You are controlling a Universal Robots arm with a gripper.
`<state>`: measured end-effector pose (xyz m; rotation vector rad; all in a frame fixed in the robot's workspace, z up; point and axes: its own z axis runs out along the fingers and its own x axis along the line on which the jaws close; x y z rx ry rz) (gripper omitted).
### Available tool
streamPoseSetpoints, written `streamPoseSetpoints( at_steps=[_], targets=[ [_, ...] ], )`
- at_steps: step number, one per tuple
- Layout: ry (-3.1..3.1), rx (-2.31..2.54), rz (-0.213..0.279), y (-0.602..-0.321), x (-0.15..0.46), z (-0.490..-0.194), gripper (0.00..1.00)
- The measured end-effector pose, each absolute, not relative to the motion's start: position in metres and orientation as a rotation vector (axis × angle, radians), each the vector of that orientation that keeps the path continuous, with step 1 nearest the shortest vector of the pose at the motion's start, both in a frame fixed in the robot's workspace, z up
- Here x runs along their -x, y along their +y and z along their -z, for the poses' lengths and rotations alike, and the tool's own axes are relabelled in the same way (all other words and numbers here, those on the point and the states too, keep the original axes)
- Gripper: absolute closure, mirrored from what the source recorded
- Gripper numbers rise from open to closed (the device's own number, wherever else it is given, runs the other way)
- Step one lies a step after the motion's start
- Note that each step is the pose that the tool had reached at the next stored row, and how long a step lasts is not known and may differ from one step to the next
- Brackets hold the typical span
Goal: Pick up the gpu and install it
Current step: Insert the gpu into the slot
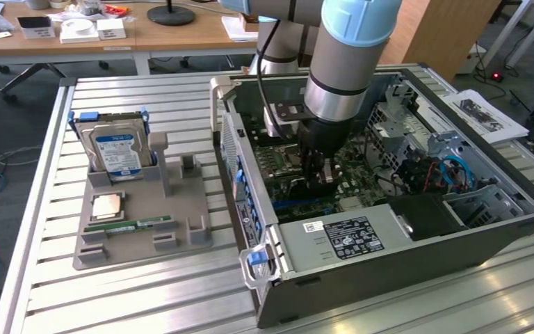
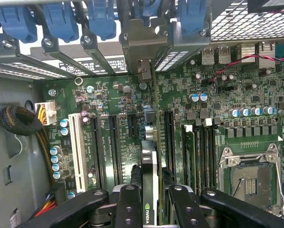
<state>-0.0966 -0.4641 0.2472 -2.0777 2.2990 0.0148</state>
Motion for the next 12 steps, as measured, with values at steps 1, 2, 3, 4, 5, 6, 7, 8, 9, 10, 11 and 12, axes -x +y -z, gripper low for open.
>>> streamPoseSetpoints(
  at_steps=[1, 2, 3, 4, 5, 6, 7, 8, 9, 10, 11, 12],
  targets=[
    [2.299, 2.078, -0.015, -0.4641, 0.0966, -0.2472, 0.73],
    [2.299, 2.078, -0.015, -0.4642, 0.0966, -0.2471, 0.73],
    [2.299, 2.077, -0.015, -0.4642, 0.0966, -0.2471, 0.73],
    [2.299, 2.077, -0.015, -0.4643, 0.0966, -0.2471, 0.73],
    [2.299, 2.077, -0.015, -0.4644, 0.0967, -0.2471, 0.73],
    [2.299, 2.077, -0.015, -0.4645, 0.0967, -0.2471, 0.73],
    [2.299, 2.077, -0.015, -0.4646, 0.0966, -0.2471, 0.73],
    [2.299, 2.077, -0.015, -0.4647, 0.0966, -0.2471, 0.73],
    [2.299, 2.077, -0.015, -0.4648, 0.0966, -0.2471, 0.73],
    [2.299, 2.078, -0.015, -0.4649, 0.0966, -0.2471, 0.73],
    [2.299, 2.078, -0.015, -0.4650, 0.0966, -0.2471, 0.73],
    [2.299, 2.078, -0.015, -0.4650, 0.0966, -0.2471, 0.73]
  ],
)
